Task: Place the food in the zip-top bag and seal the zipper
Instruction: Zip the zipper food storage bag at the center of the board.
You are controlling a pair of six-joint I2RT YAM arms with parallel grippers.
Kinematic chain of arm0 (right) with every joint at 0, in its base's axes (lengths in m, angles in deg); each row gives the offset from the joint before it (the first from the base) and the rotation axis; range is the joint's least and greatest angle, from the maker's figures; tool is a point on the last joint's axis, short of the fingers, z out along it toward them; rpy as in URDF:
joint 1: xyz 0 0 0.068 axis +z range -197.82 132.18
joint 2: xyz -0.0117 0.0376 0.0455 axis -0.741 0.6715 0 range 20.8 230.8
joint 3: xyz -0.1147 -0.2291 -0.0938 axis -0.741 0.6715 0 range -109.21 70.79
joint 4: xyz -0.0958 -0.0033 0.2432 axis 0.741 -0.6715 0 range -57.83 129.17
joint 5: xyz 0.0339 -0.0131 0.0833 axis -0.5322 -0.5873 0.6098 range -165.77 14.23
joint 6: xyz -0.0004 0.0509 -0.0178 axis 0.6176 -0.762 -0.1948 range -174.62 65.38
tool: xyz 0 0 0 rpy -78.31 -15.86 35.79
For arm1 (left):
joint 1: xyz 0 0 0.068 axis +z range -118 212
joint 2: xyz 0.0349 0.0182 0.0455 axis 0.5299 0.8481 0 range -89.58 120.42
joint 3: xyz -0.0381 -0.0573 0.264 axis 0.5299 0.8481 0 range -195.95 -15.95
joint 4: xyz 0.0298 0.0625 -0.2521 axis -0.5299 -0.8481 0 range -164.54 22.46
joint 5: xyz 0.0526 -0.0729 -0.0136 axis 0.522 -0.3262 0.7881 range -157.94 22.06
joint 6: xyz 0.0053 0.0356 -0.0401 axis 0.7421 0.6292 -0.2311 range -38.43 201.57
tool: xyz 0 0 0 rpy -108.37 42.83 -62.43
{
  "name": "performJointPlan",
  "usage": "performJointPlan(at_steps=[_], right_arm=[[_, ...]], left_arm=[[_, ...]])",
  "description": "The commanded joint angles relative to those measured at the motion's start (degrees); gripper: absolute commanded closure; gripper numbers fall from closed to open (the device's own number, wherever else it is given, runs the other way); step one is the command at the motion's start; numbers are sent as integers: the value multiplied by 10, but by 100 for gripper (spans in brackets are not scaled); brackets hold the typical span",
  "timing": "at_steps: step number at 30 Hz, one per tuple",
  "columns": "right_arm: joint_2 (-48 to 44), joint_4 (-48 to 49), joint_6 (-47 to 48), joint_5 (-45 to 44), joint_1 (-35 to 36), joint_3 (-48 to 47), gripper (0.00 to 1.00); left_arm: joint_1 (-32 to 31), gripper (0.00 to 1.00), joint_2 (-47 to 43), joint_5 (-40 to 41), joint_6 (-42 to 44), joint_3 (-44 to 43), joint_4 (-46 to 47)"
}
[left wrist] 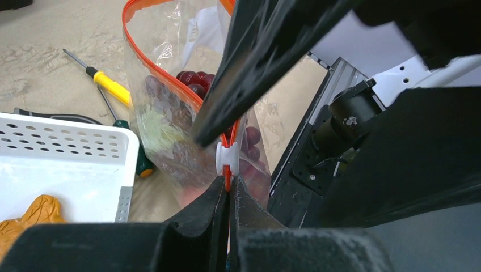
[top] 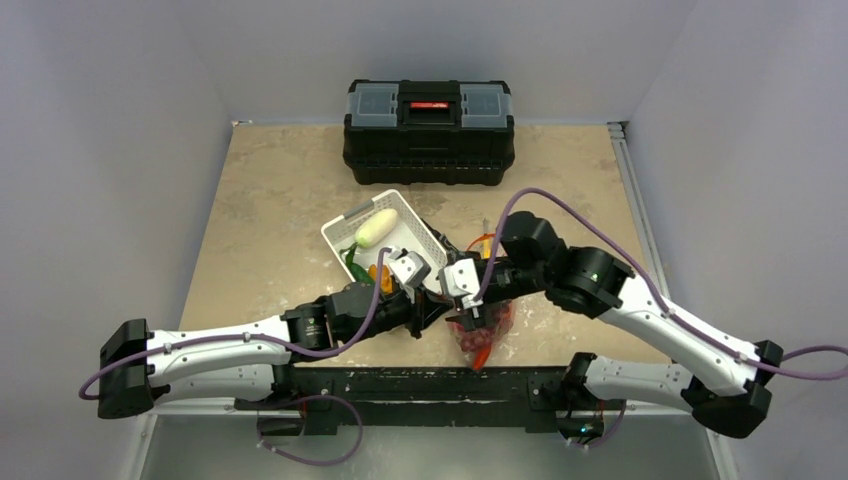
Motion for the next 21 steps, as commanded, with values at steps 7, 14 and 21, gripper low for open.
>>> performJointPlan(at_steps=[7,14,21], right_arm=[[52,-62,119,45,-37,-32,48],[56,-61,128,58,-60,-32,54],[63,-57,126,57,-62,-35,63]], left_arm=[[3,100,-10,-13,7,0,72],[3,100,-10,-16,9,-3,65],[3,100,-4,-18,13,-12,51]])
